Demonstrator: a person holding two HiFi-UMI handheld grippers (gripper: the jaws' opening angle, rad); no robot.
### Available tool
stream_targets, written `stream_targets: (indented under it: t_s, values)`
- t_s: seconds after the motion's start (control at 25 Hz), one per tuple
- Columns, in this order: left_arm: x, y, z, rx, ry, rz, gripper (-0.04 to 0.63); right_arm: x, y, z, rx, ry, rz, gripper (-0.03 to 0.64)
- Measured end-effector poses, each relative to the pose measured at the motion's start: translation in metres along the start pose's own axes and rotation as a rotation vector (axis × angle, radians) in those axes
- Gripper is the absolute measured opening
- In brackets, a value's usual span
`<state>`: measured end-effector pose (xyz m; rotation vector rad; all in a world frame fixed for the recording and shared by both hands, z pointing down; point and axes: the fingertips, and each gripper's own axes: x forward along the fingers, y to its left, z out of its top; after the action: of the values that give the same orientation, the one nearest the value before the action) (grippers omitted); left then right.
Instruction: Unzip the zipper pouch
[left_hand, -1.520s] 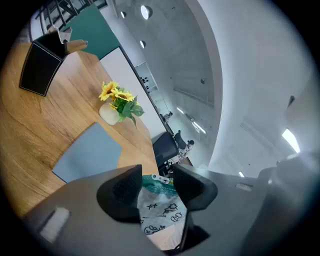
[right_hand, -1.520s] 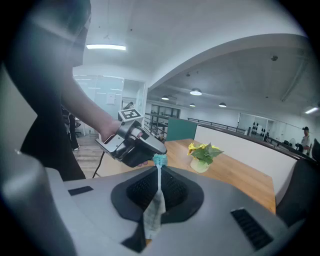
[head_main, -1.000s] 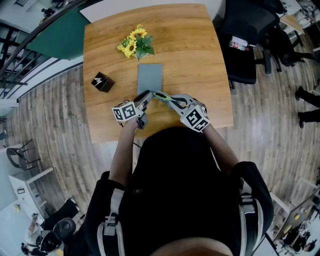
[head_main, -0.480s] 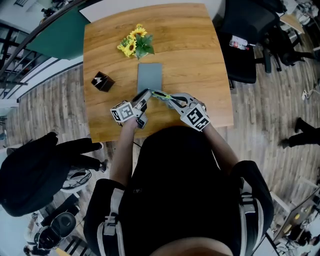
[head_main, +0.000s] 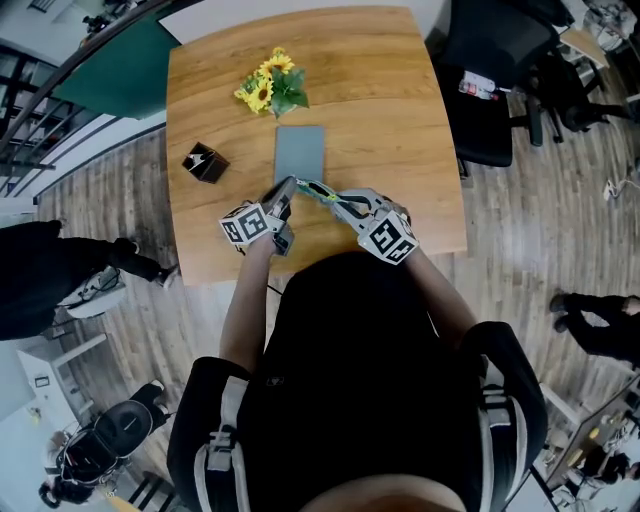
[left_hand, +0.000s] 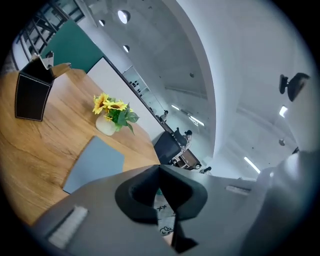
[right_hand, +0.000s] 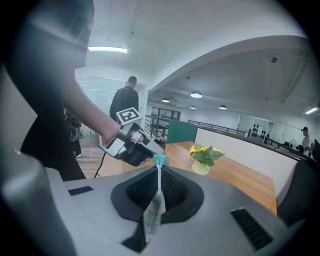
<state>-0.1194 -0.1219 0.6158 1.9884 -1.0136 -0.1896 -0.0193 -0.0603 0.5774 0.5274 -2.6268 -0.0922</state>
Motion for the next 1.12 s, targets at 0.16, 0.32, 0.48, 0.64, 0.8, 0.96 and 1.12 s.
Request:
stream_targets:
  t_s: [0.16, 0.32, 0.48, 0.64, 0.8, 0.96, 1.12]
  values:
    - [0.0, -0.002, 0.0, -0.019, -0.009, -0.019, -0.004, 0.0, -0.001, -0.004, 0.012, 0.004, 0.002, 0.012]
    - [0.001, -0.011, -0.003, -0.084, -0.012, -0.119, -0.002, -0.001, 0.0, -0.006, 0.013, -0.001, 0.001, 0.012]
    - [0.006, -0.022, -0.01, -0.16, 0.016, -0.199, -0.002, -0.001, 0.0, -0.005, 0.005, -0.003, 0.004, 0.012]
    - [0.013, -0.019, -0.013, -0.087, 0.044, -0.154, 0.002, 0.0, 0.0, -0.005, -0.002, 0.001, 0.003, 0.012]
    - [0.015, -0.017, -0.011, -0.055, 0.058, -0.134, 0.003, 0.0, 0.0, -0.006, -0.003, 0.005, 0.002, 0.012]
    - [0.014, -0.011, -0.013, -0.052, 0.073, -0.117, 0.017, 0.0, 0.0, -0.005, -0.004, 0.002, 0.004, 0.012]
    - [0.013, -0.012, -0.011, -0.065, 0.07, -0.118, 0.008, 0.001, 0.0, -0.004, -0.013, -0.002, 0.005, 0.012]
